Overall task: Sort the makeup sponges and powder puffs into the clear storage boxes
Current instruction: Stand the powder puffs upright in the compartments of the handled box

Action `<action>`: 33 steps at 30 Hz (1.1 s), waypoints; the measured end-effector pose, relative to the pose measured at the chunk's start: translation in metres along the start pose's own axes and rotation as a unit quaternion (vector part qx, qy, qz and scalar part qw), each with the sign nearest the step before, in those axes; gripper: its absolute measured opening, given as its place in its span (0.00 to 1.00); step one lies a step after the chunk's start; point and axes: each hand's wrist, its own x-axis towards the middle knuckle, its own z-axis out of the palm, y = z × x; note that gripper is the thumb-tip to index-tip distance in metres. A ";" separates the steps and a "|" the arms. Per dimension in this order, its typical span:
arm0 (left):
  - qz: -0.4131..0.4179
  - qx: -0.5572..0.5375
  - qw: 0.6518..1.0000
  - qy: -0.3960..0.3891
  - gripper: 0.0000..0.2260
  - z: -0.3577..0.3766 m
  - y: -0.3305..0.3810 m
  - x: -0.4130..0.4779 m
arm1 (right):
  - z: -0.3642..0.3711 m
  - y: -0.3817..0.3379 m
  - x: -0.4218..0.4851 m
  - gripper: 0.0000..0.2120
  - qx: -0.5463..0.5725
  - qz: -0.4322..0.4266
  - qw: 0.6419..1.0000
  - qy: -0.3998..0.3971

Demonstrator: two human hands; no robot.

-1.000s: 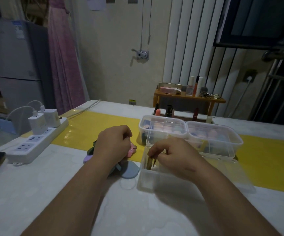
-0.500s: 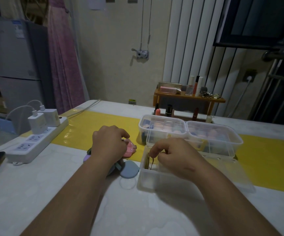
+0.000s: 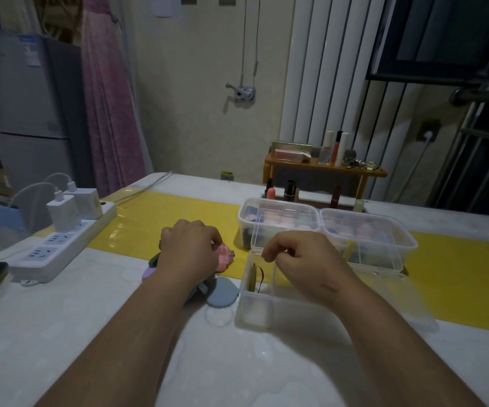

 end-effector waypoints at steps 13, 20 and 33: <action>0.078 -0.074 0.994 0.027 0.08 -0.004 0.002 -0.004 | 0.003 0.004 0.000 0.15 0.014 0.015 1.000 0.001; 0.036 -0.226 0.972 0.049 0.05 -0.004 0.007 -0.006 | 0.004 0.005 0.002 0.16 0.017 0.013 1.000 -0.004; -0.055 -0.431 0.892 0.121 0.05 -0.015 0.014 -0.013 | 0.004 0.008 0.004 0.17 0.053 0.014 0.998 0.030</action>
